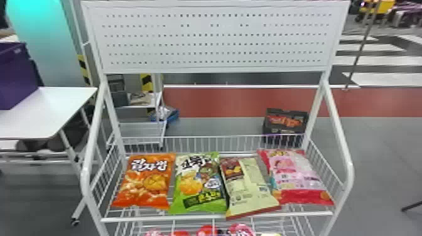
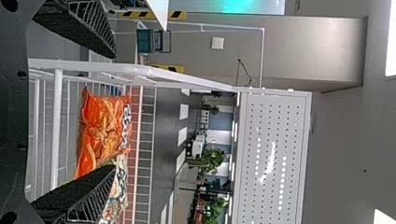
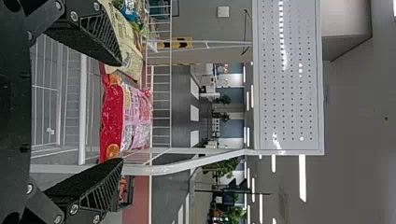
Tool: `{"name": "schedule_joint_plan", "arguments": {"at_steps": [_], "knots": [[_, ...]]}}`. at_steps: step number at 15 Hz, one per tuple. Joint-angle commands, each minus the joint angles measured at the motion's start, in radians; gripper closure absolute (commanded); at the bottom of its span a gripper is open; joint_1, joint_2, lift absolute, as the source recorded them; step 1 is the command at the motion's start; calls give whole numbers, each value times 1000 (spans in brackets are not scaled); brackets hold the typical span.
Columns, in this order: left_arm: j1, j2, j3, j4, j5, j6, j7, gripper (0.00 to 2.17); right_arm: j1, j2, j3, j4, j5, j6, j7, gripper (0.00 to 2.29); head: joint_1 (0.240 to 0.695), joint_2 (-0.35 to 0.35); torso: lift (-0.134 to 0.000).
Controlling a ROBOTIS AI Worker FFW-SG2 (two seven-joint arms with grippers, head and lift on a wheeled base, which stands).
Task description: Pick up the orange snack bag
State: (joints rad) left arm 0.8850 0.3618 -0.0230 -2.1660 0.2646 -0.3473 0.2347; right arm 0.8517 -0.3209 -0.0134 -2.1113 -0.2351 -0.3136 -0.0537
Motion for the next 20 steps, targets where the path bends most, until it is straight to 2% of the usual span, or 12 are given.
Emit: {"name": "schedule_joint_plan", "arguments": {"at_steps": [1,12,18,20], "knots": [[-3,0,0,2,1,0,0,33,-3,0,0,4,-1,0,0,167,499,0,0],[-18,-1,-8,11,1,9,-2,33,-8,0,0,8,-3,0,0,167,499,0,0],[-221,-4,-110,86,-7,101,9,39,-10,8,7,8,3,0,2,167,499,0,0],[-317,-4,-146,126,-8,209,25,39,-10,9,9,13,5,0,2,167,499,0,0]]}}
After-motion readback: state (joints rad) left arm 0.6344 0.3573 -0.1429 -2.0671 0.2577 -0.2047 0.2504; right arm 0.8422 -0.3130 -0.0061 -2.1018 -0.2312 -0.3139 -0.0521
